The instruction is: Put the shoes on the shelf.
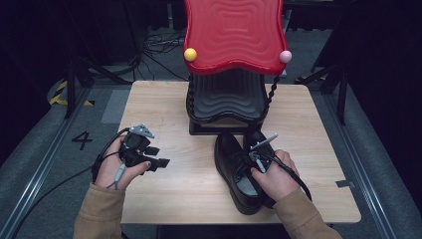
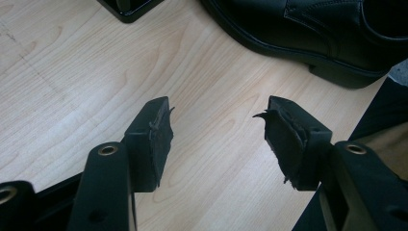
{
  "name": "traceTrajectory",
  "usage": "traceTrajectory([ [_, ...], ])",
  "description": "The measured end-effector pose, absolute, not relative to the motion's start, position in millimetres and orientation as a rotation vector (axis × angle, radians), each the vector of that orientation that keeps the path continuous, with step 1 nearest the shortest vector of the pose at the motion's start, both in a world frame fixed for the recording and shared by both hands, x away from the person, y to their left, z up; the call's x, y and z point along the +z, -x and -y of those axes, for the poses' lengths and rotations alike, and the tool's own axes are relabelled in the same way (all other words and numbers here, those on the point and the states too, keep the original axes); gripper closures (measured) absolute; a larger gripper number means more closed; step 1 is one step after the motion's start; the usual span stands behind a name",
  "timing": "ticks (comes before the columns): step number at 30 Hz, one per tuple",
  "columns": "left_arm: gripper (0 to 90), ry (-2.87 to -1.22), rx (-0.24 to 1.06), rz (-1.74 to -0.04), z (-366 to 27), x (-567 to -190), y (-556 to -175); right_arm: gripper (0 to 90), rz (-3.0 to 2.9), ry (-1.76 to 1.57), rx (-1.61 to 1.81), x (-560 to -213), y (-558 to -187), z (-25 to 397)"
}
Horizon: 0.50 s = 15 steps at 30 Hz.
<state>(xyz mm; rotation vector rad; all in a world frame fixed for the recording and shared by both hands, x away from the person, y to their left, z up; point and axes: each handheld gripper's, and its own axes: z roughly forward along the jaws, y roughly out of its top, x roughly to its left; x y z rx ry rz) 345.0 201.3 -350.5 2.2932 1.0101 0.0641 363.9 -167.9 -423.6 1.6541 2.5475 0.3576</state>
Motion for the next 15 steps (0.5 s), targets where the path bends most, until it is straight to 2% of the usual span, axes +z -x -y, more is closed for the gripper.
traceTrajectory([
  [5, 43.1, -2.289, 0.063, -1.011, -203.5, -350.4, -345.0, 76.2, -2.555, -1.648, 0.339, -420.6, -364.7, 165.7],
  [15, 43.1, -2.268, 0.071, -1.030, -210.6, -349.9, -343.9, 81.6, -2.559, -1.673, 0.393, -417.4, -365.9, 178.4],
])
